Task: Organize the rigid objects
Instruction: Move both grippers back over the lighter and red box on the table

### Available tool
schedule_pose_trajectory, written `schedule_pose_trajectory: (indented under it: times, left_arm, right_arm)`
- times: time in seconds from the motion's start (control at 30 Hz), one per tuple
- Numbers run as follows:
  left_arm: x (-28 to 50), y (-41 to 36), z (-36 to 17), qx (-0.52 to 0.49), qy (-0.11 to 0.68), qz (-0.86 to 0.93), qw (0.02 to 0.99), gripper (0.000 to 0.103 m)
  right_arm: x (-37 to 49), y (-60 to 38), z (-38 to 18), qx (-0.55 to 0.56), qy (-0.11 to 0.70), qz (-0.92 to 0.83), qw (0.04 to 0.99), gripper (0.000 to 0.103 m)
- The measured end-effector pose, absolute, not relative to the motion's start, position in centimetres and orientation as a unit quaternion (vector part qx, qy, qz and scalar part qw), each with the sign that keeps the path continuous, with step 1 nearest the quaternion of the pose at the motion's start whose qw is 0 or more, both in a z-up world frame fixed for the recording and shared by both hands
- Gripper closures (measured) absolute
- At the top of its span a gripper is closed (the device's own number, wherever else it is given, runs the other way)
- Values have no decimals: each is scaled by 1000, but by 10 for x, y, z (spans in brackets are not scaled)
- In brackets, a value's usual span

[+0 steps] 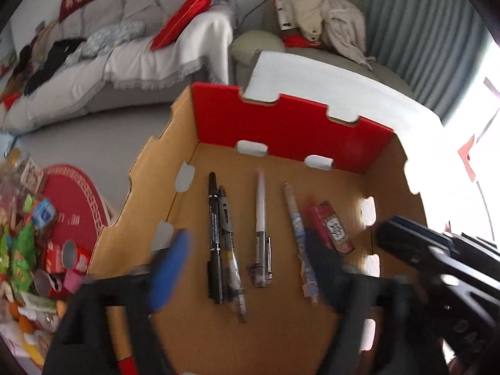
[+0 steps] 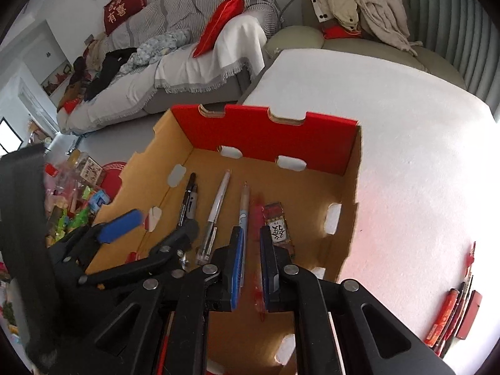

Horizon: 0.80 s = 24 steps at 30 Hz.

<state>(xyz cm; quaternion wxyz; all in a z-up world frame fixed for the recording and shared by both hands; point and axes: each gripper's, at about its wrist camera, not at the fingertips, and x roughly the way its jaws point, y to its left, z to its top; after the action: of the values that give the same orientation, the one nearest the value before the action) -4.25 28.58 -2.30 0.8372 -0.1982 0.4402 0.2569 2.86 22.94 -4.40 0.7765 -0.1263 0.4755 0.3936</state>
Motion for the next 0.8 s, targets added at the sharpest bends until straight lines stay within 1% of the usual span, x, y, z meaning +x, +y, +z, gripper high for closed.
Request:
schedule_pose_trajectory:
  times: [0.03, 0.07, 0.1, 0.13, 0.17, 0.2, 0.27, 0.37, 0.47, 0.53, 0.63, 0.8]
  left_arm:
    - [-45, 289, -22, -211, 432, 250, 840, 4]
    - [-49, 291, -20, -220, 419, 248, 845, 0]
    - [-53, 290, -17, -225, 406, 242, 852, 0]
    - [-57, 289, -12, -229, 391, 239, 859, 0]
    - [-62, 286, -5, -232, 370, 239, 867, 0]
    - [-66, 282, 0, -230, 357, 236, 874, 0]
    - [-66, 268, 12, -220, 343, 226, 885, 0]
    - [-55, 237, 27, -213, 345, 181, 896, 0]
    - [-38, 189, 35, -181, 362, 127, 906, 0]
    - [-21, 146, 34, -147, 377, 95, 910, 0]
    - [8, 89, 19, -108, 406, 60, 906, 0]
    - [65, 21, -41, -16, 467, 56, 882, 0]
  right_arm:
    - [29, 225, -40, -117, 474, 399, 776, 92]
    - [30, 219, -34, -105, 471, 404, 777, 82]
    - [29, 214, -28, -96, 466, 409, 778, 64]
    - [29, 206, -22, -90, 458, 401, 788, 32]
    - [29, 193, -15, -80, 445, 384, 805, 9]
    - [29, 179, -10, -58, 434, 387, 812, 7]
    - [30, 148, -1, -13, 431, 384, 817, 7]
    - [34, 102, 6, 20, 428, 356, 831, 7]
    - [42, 40, -2, 45, 434, 284, 854, 7]
    - [50, -10, -19, 69, 454, 217, 861, 7]
    - [58, -70, -44, 111, 487, 155, 852, 7]
    - [58, -134, -75, 133, 519, 111, 837, 7]
